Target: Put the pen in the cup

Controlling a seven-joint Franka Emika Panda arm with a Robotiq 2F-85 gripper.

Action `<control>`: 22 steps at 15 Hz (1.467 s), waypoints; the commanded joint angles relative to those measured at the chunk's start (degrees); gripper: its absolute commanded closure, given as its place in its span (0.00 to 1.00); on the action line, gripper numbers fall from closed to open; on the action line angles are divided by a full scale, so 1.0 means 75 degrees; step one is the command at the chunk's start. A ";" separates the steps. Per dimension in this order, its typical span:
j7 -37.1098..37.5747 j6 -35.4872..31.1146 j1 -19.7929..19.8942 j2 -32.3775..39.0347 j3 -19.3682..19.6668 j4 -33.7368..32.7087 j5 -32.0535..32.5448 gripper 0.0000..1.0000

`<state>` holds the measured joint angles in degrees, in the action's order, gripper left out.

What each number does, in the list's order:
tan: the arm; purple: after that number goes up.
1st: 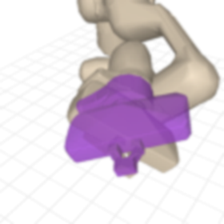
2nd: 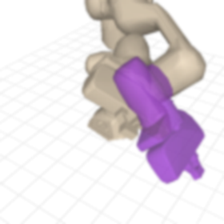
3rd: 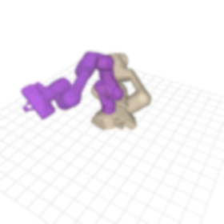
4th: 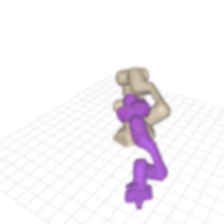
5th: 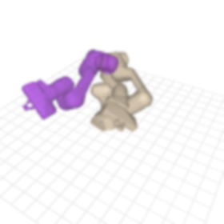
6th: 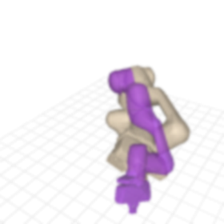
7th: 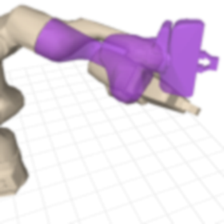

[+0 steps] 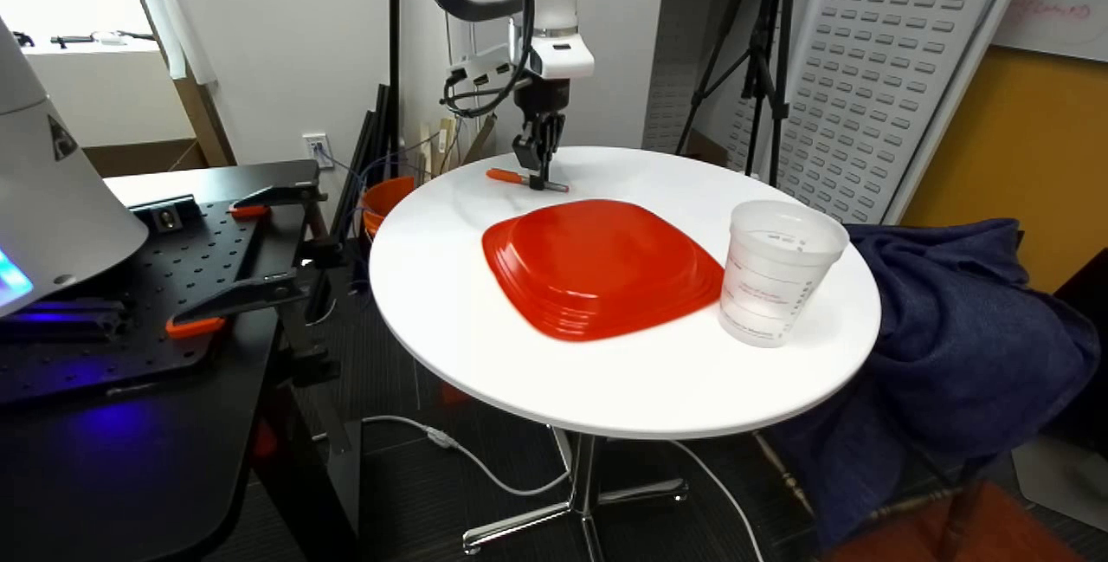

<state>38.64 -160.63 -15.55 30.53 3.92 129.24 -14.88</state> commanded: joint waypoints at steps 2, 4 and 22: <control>0.0308 0.0232 -0.0122 -0.0011 0.0100 -0.0144 0.0238 0.97; 0.0396 0.0113 -0.0251 -0.0134 0.0201 -0.0046 0.0347 0.97; 0.5642 0.0365 -0.2572 -0.2945 0.2812 0.0861 0.7113 0.97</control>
<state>74.92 -160.43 -31.77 13.55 21.49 133.89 31.58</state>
